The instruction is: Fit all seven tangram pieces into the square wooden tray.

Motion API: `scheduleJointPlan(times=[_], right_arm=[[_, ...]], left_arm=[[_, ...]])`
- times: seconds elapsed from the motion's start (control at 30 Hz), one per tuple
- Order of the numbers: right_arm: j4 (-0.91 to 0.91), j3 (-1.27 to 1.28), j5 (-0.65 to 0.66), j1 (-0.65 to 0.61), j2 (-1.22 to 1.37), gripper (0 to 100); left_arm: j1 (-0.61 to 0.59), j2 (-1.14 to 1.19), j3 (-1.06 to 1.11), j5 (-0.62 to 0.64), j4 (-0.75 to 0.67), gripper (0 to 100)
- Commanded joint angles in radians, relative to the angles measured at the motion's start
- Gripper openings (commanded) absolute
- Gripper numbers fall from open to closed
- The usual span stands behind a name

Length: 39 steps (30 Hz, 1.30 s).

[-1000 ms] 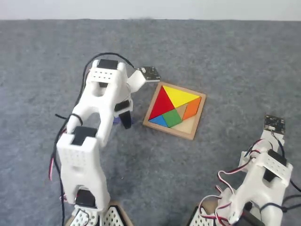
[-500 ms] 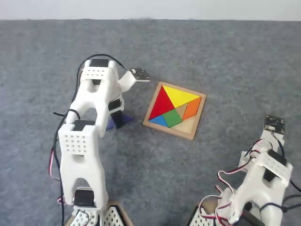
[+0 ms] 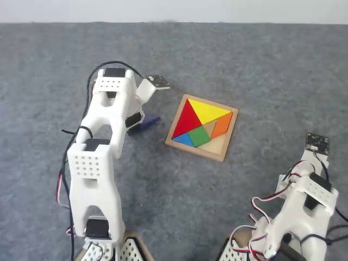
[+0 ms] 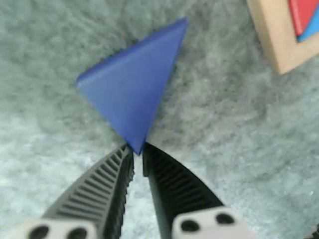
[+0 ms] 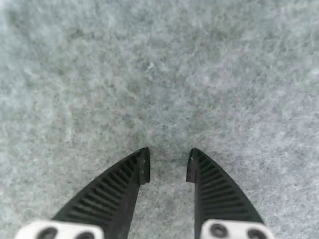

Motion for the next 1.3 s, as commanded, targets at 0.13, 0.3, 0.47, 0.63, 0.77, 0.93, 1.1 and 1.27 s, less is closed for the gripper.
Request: scheduleJointPlan(times=[0.13, 0.3, 0.47, 0.63, 0.77, 0.93, 1.1, 1.27], right_arm=[[-0.015, 0.002, 0.003, -0.016, -0.007, 12.5], [-0.015, 0.002, 0.003, -0.016, -0.007, 12.5], [-0.015, 0.002, 0.003, -0.016, -0.007, 12.5], [-0.015, 0.002, 0.003, -0.016, -0.007, 12.5], [-0.015, 0.002, 0.003, -0.016, -0.007, 12.5], [-0.015, 0.002, 0.003, -0.016, -0.007, 12.5], [-0.015, 0.002, 0.003, -0.016, -0.007, 12.5], [-0.015, 0.002, 0.003, -0.016, -0.007, 12.5]], left_arm=[[-0.006, -0.305, -0.024, 0.068, 0.025, 2], [0.020, -0.270, -0.021, 0.140, -0.118, 17], [0.057, -0.143, -0.025, 0.140, -0.186, 21], [0.066, -0.012, -0.027, 0.103, -0.169, 21], [0.057, 0.048, -0.027, 0.060, -0.106, 21], [0.063, 0.061, -0.027, 0.058, -0.084, 21], [0.069, 0.060, -0.041, 0.061, -0.109, 11], [0.043, 0.058, -0.143, 0.098, -0.061, 1]])
